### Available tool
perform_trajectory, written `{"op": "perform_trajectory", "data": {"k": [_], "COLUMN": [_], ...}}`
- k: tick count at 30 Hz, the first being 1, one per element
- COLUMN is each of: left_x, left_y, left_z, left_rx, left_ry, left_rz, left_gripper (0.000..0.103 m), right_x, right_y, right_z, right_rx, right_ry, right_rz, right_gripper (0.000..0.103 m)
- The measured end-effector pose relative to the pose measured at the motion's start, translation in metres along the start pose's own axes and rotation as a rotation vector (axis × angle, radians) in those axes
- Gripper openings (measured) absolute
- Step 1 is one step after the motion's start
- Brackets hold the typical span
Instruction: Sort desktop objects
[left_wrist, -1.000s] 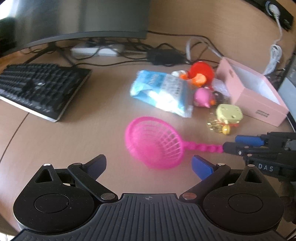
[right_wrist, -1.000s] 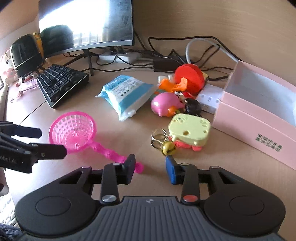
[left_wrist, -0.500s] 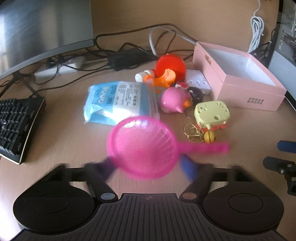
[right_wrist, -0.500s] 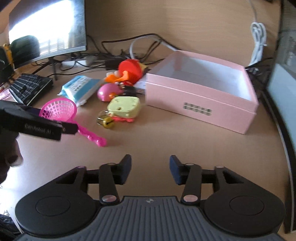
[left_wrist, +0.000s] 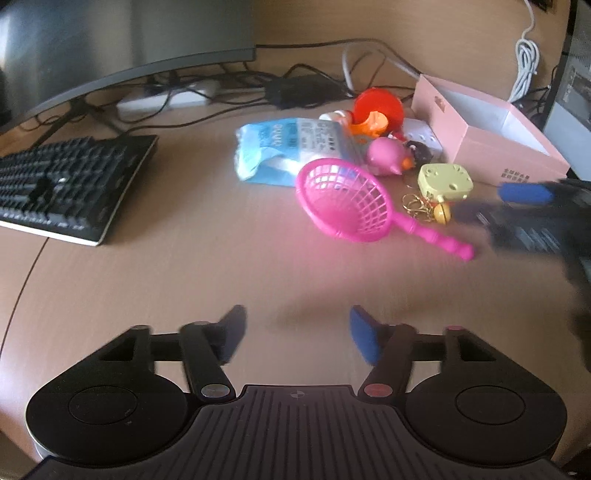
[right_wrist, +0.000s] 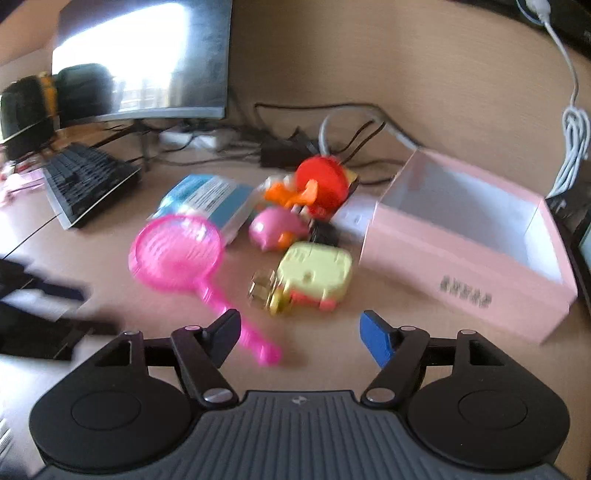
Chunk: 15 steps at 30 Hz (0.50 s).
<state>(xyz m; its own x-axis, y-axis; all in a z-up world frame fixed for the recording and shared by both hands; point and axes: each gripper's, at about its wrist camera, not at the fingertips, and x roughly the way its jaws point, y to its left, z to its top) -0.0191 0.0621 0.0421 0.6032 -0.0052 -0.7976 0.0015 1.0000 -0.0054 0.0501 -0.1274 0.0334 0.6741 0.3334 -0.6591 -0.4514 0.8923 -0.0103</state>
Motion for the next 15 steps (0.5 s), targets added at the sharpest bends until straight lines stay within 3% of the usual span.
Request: {"op": "perform_trajectory", "data": {"k": [3, 6, 8, 15], "left_x": [-0.007, -0.008, -0.008, 0.007], "left_y": [0.004, 0.000, -0.006, -0.021], "left_z": [0.000, 0.005, 0.011, 0.040], "left_rx": [-0.028, -0.019, 0.002, 0.059], "left_ry": [-0.004, -0.003, -0.020, -0.058], "left_rz": [-0.021, -0.043, -0.043, -0.066], "left_gripper": [0.086, 0.092, 0.096, 0.096], "right_x": [0.028, 0.046, 0.052, 0.022], "right_y": [-0.009, -0.010, -0.011, -0.036], "right_z": [0.016, 0.023, 0.024, 0.003], "right_rx": [0.077, 0.067, 0.053, 0.061], "right_ry": [0.035, 0.050, 0.069, 0.090], "right_rz": [-0.004, -0.012, -0.018, -0.090], "right_gripper": [0.080, 0.080, 0.059, 0.059]}}
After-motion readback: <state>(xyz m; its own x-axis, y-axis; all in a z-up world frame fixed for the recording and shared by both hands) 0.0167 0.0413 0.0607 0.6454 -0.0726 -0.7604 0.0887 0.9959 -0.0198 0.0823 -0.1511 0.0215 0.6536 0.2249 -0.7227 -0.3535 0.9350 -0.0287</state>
